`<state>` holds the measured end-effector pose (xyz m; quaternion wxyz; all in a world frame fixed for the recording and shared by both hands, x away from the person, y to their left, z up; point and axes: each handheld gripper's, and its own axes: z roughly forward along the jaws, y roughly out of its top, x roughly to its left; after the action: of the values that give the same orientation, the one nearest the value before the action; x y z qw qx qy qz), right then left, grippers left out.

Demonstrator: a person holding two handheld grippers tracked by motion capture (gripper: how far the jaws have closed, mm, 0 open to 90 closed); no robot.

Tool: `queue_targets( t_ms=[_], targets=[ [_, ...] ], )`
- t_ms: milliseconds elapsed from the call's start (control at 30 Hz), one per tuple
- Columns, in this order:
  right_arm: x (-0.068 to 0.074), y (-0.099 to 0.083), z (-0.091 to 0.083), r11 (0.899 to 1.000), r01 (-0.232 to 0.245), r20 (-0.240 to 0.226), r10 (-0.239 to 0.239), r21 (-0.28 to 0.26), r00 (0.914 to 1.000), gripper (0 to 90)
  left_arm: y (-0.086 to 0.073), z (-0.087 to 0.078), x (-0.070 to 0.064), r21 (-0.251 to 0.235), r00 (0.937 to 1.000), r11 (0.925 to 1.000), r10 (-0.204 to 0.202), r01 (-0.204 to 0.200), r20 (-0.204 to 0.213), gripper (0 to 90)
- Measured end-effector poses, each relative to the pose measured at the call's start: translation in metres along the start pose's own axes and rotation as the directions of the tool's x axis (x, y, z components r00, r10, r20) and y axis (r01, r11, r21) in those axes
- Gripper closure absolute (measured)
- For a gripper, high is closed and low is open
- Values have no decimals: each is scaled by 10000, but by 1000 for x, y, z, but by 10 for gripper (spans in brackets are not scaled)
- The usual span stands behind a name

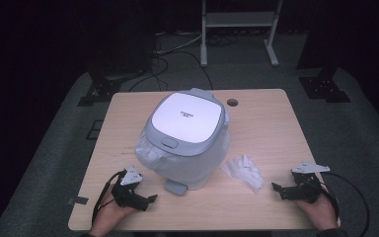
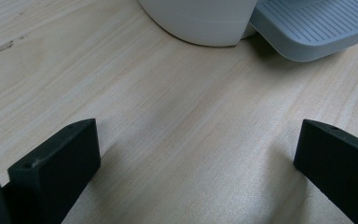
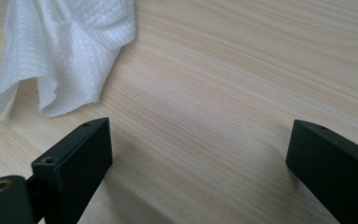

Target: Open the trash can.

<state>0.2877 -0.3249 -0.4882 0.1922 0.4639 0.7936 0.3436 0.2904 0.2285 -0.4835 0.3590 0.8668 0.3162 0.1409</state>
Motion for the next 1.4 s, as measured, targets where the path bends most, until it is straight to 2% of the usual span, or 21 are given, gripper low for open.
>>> queue_targets(
  t_ms=[67,133,200,600,800,1000,1267,1400],
  targets=[
    [0,0,0,10000,-7,0,7,1,10000,55,1,-1,-1,10,9999,9999,121,-120,-75,5],
    [0,0,0,10000,-5,1,5,0,10000,55,2,-5,-2,-112,9997,9997,225,-225,-40,49],
    [0,0,0,10000,-6,1,6,0,10000,55,3,-8,-2,-287,10000,9996,59,-58,27,51],
    [0,0,0,10000,0,-2,0,-3,10000,55,8,-24,-2,-815,9992,9966,-104,135,388,228],
    [0,0,0,10000,0,-1,0,-4,10000,55,11,-33,-1,-1014,9978,9947,-99,166,658,399],
    [0,0,0,10000,-5,1,5,1,10000,55,15,-43,-2,-1206,9939,9923,-158,291,1092,602],
    [0,0,0,10000,2,-1,-2,-3,10000,55,23,-57,-1,-1523,9890,9870,-293,516,1450,879],
    [0,0,0,10000,-6,2,6,1,10000,55,27,-64,0,-1647,9880,9844,-367,616,1502,899]
  ],
)
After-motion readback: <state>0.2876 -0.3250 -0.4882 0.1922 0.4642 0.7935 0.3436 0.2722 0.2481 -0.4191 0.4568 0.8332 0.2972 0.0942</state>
